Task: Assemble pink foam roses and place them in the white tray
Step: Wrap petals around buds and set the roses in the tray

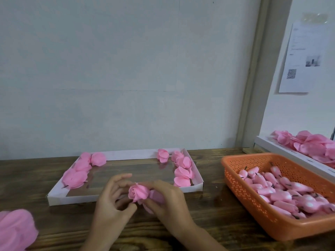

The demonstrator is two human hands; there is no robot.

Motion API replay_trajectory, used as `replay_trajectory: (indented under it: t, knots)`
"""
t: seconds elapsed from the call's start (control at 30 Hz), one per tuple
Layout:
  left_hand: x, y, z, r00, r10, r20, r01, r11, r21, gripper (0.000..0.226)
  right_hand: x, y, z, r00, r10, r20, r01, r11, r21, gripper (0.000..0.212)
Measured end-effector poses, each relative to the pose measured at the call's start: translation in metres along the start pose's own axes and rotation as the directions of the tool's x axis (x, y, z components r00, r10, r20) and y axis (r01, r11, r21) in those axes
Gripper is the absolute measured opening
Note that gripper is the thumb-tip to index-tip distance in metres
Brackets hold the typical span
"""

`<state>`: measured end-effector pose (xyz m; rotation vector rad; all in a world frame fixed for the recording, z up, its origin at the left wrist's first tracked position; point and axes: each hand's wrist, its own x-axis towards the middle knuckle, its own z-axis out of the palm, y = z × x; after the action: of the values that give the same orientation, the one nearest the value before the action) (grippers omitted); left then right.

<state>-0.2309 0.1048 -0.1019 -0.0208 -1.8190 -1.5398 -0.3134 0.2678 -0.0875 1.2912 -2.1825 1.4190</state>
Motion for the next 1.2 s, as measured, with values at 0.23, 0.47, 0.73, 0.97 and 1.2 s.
replay_trajectory:
  t: [0.23, 0.47, 0.73, 0.97, 1.2]
  knots:
    - [0.006, 0.008, -0.008, 0.986, 0.008, -0.165, 0.003, 0.998, 0.068, 0.052, 0.005, -0.002, 0.000, 0.977, 0.190, 0.094, -0.210, 0.801, 0.561, 0.033]
    - [0.007, 0.008, -0.006, 0.960, -0.278, -0.039, 0.275, 0.959, -0.072, 0.048, 0.004, -0.004, -0.003, 0.958, 0.192, 0.213, -0.287, 0.644, 0.709, 0.030]
    - [0.010, 0.005, -0.012, 0.906, -0.412, 0.098, 0.417, 0.828, -0.375, 0.037, 0.005, 0.001, -0.003, 0.948, 0.137, 0.288, -0.315, 0.546, 0.776, 0.038]
    - [0.011, 0.011, -0.012, 0.896, -0.433, -0.094, 0.396, 0.878, -0.267, 0.022, 0.007, -0.010, 0.000, 0.949, 0.056, 0.311, -0.245, 0.753, 0.610, 0.031]
    - [0.007, 0.011, -0.010, 0.928, -0.324, -0.181, 0.291, 0.938, -0.188, 0.021, 0.005, -0.016, 0.002, 0.962, 0.004, 0.272, -0.147, 0.850, 0.507, 0.027]
